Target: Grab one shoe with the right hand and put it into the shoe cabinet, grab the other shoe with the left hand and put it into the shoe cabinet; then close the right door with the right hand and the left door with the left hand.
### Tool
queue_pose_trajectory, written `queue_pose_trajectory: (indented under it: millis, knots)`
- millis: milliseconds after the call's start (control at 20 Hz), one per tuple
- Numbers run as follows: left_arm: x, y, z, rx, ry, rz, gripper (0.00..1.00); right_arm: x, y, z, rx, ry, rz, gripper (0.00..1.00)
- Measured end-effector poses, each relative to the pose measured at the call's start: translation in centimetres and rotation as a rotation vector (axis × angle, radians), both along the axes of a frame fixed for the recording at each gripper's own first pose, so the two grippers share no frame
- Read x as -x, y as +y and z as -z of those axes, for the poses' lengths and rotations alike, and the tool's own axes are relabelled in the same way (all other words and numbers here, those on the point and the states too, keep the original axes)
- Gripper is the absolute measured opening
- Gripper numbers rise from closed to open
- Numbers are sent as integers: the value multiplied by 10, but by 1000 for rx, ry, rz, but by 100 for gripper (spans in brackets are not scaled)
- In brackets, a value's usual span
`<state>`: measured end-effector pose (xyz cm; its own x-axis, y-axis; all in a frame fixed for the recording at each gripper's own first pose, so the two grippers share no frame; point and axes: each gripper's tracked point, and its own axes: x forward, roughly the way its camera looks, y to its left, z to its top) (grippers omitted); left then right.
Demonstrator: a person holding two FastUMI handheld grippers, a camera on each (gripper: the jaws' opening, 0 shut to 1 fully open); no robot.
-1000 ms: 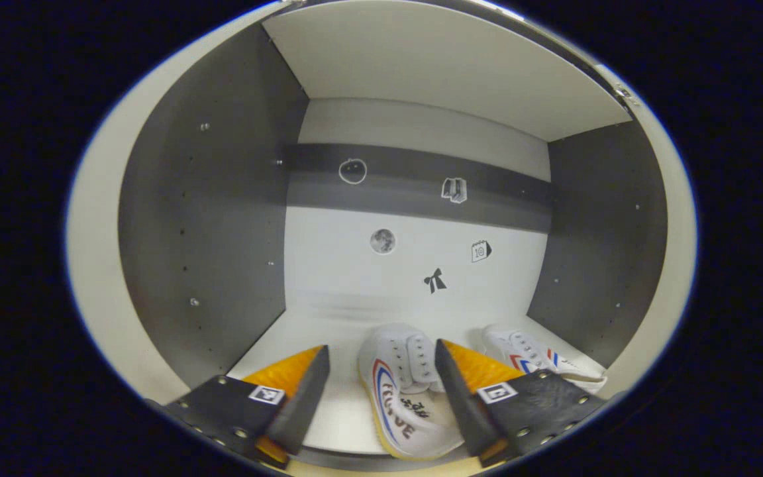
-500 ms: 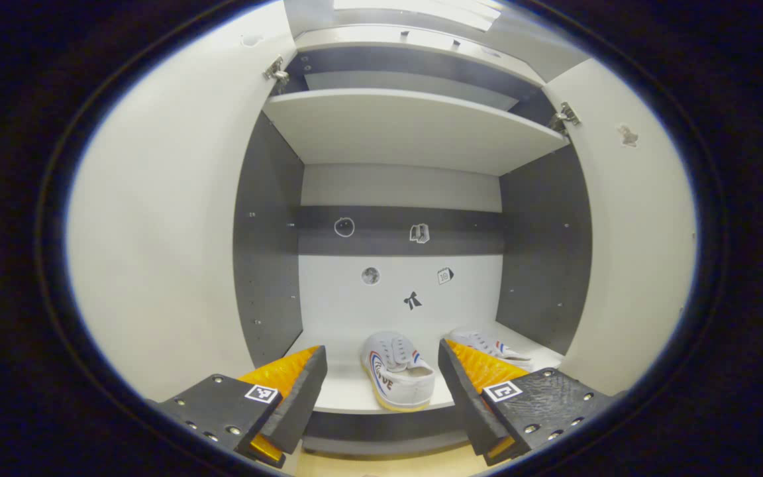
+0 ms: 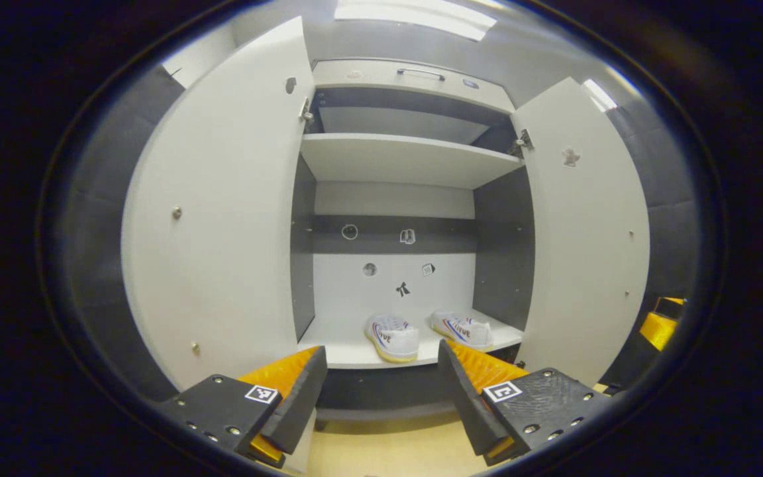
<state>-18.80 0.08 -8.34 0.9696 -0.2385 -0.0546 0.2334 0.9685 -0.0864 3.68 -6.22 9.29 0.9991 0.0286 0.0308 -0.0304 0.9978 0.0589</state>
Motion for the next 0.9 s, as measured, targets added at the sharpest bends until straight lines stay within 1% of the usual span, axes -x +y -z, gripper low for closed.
queue_pose_trajectory:
  millis: [200,350,450,500,550,650,700,750,800,900]
  knots:
    - [46,26,6,15,23,-16,95,-7,-6,-5,19,-3,1,98]
    - [68,52,7,-1,15,-50,95,-10,-28,-10,-3,2,40,98]
    - [79,65,9,-7,18,-68,95,-15,-50,-13,-21,6,88,98]
    - [85,72,9,-11,16,-80,95,-17,-62,-14,-25,9,119,96]
    - [88,80,9,-16,14,-95,96,-20,-72,-15,-26,13,150,98]
    - [92,92,9,-23,6,-117,96,-25,-92,-17,-23,17,216,98]
    - [96,97,10,-26,6,-126,95,-28,-103,-18,-18,19,251,97]
    - [97,103,11,-26,9,-138,95,-30,-111,-19,-13,19,285,92]
    - [100,108,12,-26,13,-149,95,-33,-119,-21,-12,17,315,96]
    - [104,120,14,-25,23,-175,95,-38,-135,-25,-5,11,379,96]
